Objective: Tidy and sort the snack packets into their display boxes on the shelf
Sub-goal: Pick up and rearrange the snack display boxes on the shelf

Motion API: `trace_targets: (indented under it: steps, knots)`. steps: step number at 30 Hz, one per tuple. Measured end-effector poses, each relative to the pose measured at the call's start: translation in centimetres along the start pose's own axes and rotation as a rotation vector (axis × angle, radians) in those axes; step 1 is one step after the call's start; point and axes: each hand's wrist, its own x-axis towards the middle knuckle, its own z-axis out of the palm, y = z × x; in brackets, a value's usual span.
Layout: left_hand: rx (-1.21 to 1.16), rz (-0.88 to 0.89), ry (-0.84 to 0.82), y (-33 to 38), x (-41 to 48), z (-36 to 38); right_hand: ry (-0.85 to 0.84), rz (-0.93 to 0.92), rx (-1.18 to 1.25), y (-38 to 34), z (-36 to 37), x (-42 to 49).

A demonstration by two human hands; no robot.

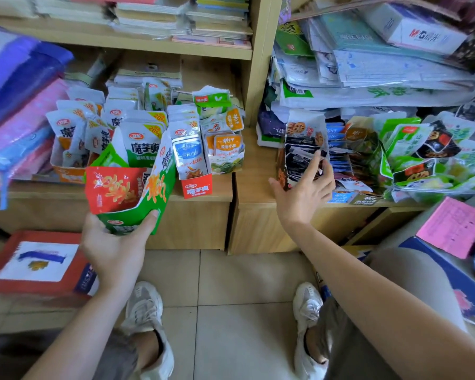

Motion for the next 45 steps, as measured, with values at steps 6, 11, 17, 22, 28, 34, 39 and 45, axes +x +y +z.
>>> trace_targets:
  steps: [6, 11, 17, 22, 28, 34, 39, 45]
  knots:
    - [0.057, -0.028, 0.025, 0.4, 0.2, 0.0, -0.375, -0.128, 0.361, -4.9, 2.4, -1.0]
    - [0.079, -0.042, 0.036, 0.4, 0.4, 0.5, -0.542, 0.130, 0.460, -7.4, 6.6, -1.0]
    - [0.089, -0.045, 0.056, 0.9, 1.0, 1.1, -0.557, 0.180, 0.551, -8.6, 10.0, 0.0]
    - [0.106, -0.041, 0.053, 0.7, 1.3, 0.7, -0.566, 0.178, 0.553, -8.5, 10.4, 1.8]
    - [0.111, -0.038, 0.032, 0.5, 1.4, 0.0, -0.373, 0.187, 0.425, -7.2, 8.5, 0.6]
    - [0.102, -0.034, 0.032, 0.4, 1.7, -0.1, -0.266, 0.190, 0.362, -5.3, 5.7, -1.2]
    - [0.079, -0.028, 0.021, 1.0, 1.5, 0.2, -0.214, 0.172, 0.311, -4.1, 4.0, -1.8]
    - [0.035, -0.029, 0.040, 1.1, 1.8, 0.0, -0.013, -0.188, 0.397, -4.9, 2.9, -3.0]
